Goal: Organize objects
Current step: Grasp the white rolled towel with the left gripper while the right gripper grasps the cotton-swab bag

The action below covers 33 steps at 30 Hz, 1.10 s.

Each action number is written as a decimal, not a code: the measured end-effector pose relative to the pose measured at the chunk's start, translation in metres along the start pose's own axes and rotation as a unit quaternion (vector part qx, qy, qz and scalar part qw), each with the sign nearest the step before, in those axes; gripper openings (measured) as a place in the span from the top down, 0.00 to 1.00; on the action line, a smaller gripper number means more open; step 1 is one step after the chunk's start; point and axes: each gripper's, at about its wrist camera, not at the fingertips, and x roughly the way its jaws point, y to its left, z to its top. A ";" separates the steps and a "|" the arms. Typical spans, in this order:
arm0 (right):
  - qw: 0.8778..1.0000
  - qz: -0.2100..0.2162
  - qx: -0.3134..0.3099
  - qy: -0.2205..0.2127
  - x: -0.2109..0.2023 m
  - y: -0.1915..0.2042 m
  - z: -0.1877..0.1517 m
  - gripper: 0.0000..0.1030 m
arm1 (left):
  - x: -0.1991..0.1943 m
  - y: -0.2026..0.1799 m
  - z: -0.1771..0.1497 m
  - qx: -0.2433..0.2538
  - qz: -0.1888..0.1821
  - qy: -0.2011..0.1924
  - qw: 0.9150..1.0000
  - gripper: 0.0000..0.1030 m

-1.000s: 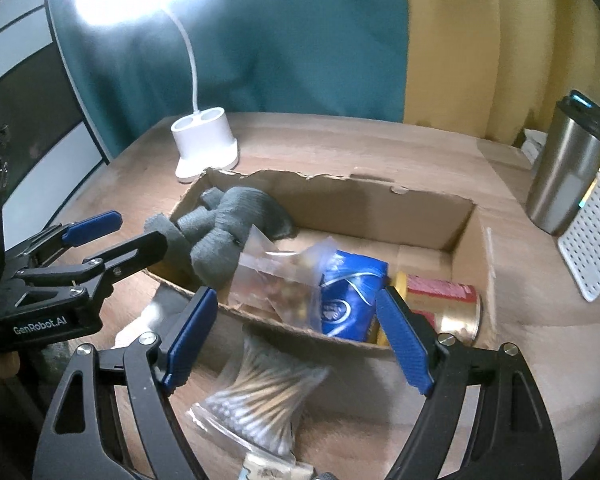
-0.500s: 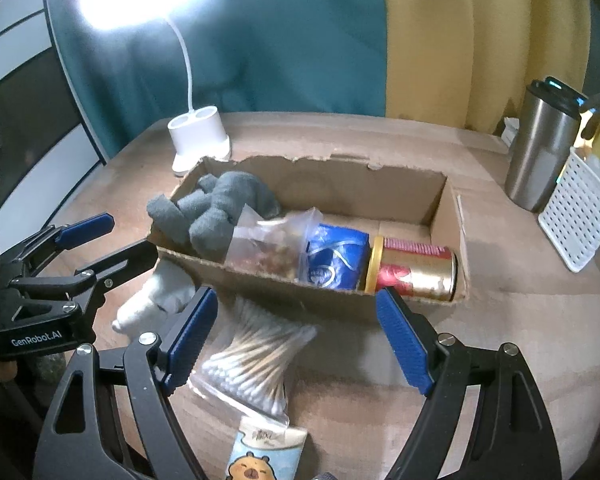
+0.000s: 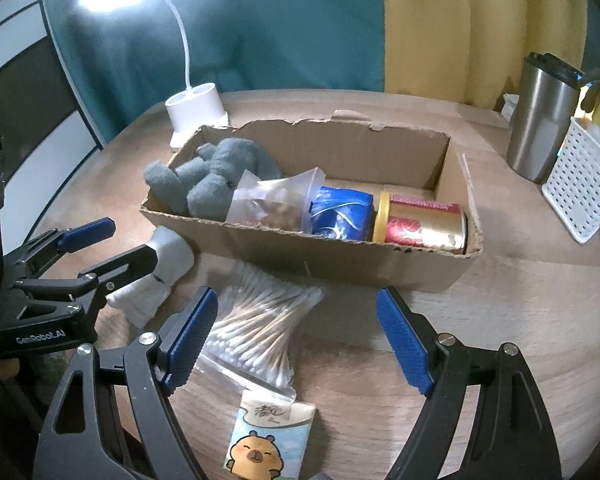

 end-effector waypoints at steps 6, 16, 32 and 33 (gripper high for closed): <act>1.000 0.015 0.007 0.010 0.015 0.008 -0.004 0.18 | 0.006 0.007 -0.006 0.004 0.008 0.016 1.000 0.14; 0.999 0.021 0.000 0.032 0.030 0.013 -0.004 0.18 | 0.017 0.007 -0.010 0.012 0.015 0.029 0.999 0.14; 0.997 0.023 -0.006 0.071 0.057 0.020 -0.008 0.27 | 0.032 0.003 -0.016 0.039 -0.003 0.050 0.998 0.65; 0.997 0.020 -0.011 0.069 0.057 0.022 -0.008 0.30 | 0.031 0.001 -0.016 0.041 -0.005 0.049 0.998 0.67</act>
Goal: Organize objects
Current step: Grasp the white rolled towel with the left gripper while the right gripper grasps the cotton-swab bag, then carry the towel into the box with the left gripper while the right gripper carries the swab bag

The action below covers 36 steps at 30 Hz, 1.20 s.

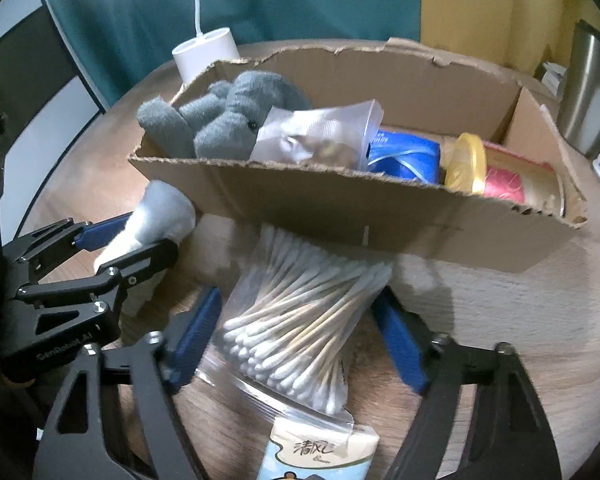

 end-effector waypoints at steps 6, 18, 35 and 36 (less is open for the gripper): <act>1.000 0.006 -0.009 -0.009 -0.007 0.001 -0.002 0.47 | -0.007 -0.004 -0.002 -0.001 -0.006 -0.004 1.000 0.70; 0.999 0.006 -0.017 -0.048 -0.044 0.000 -0.006 0.49 | -0.042 -0.019 0.004 0.002 -0.009 -0.043 0.999 0.70; 0.995 -0.005 0.002 -0.099 -0.095 -0.037 -0.003 0.49 | -0.058 -0.057 0.029 0.006 -0.037 -0.073 0.997 0.70; 0.995 -0.005 0.003 -0.101 -0.097 -0.039 -0.002 0.49 | -0.058 -0.059 0.032 0.006 -0.038 -0.075 0.996 0.70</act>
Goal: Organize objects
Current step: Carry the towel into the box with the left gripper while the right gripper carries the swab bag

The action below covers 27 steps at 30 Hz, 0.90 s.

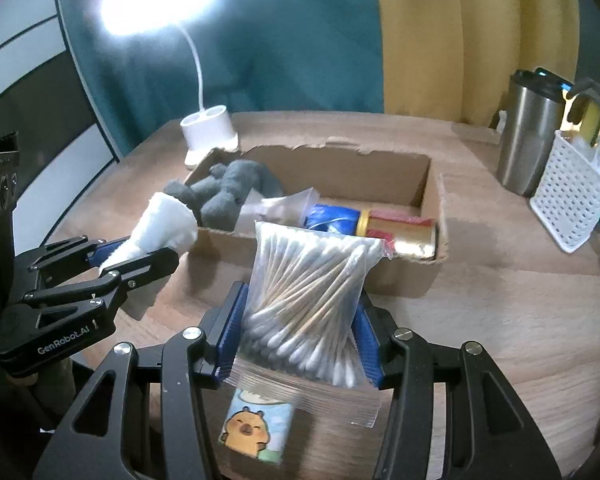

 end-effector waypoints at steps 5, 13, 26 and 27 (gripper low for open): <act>1.000 -0.002 0.006 -0.008 -0.004 -0.014 0.005 0.49 | 0.004 -0.010 0.010 0.000 -0.009 -0.009 1.000 0.70; 1.000 0.000 0.014 -0.014 -0.004 -0.039 0.010 0.49 | 0.021 -0.026 0.024 -0.007 -0.009 -0.003 1.000 0.70; 1.000 0.006 0.020 -0.015 0.008 -0.070 0.026 0.49 | 0.052 -0.033 0.038 -0.030 -0.012 0.011 0.999 0.70; 1.000 0.007 0.021 -0.016 0.008 -0.071 0.027 0.49 | 0.055 -0.033 0.039 -0.032 -0.013 0.013 0.999 0.70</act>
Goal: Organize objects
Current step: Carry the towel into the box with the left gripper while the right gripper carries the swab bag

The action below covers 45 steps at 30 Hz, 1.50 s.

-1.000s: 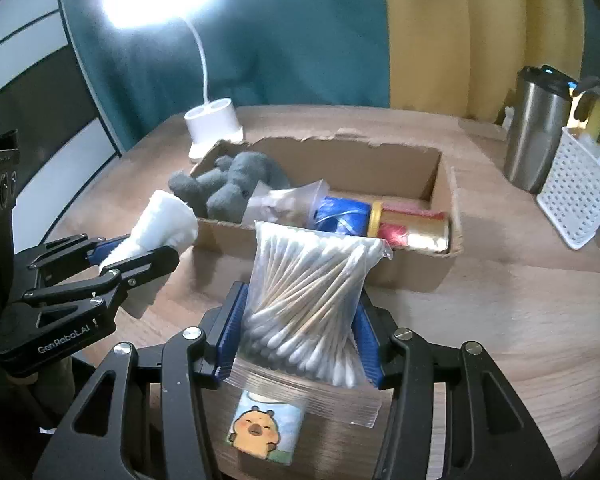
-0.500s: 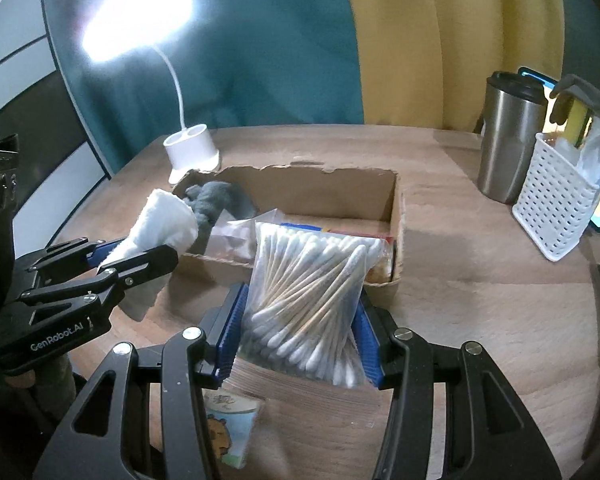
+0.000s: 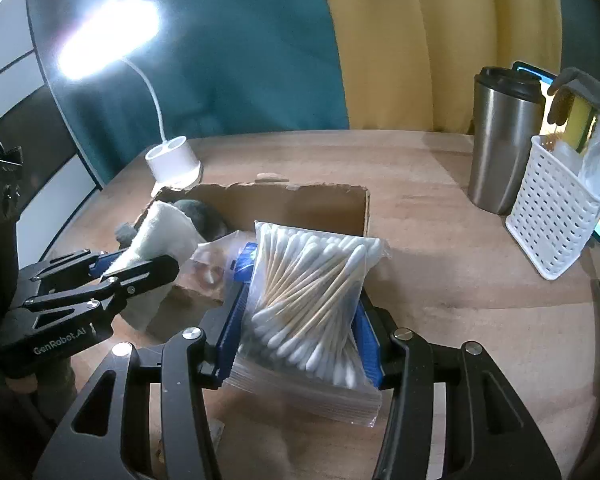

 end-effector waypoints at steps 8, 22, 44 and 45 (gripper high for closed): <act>1.000 0.001 0.008 0.001 0.005 -0.015 0.004 0.49 | 0.018 -0.003 0.008 -0.019 0.001 0.005 1.000 0.70; 1.000 -0.001 0.015 -0.010 0.004 -0.027 0.014 0.49 | 0.035 -0.013 0.031 -0.034 -0.012 -0.015 0.999 0.70; 1.000 -0.024 -0.003 0.002 0.010 -0.015 0.024 0.49 | 0.071 -0.003 0.004 -0.058 -0.061 0.062 0.995 0.70; 1.000 -0.023 -0.005 0.003 0.011 -0.013 0.025 0.49 | 0.069 -0.003 0.003 -0.054 -0.065 0.064 0.994 0.70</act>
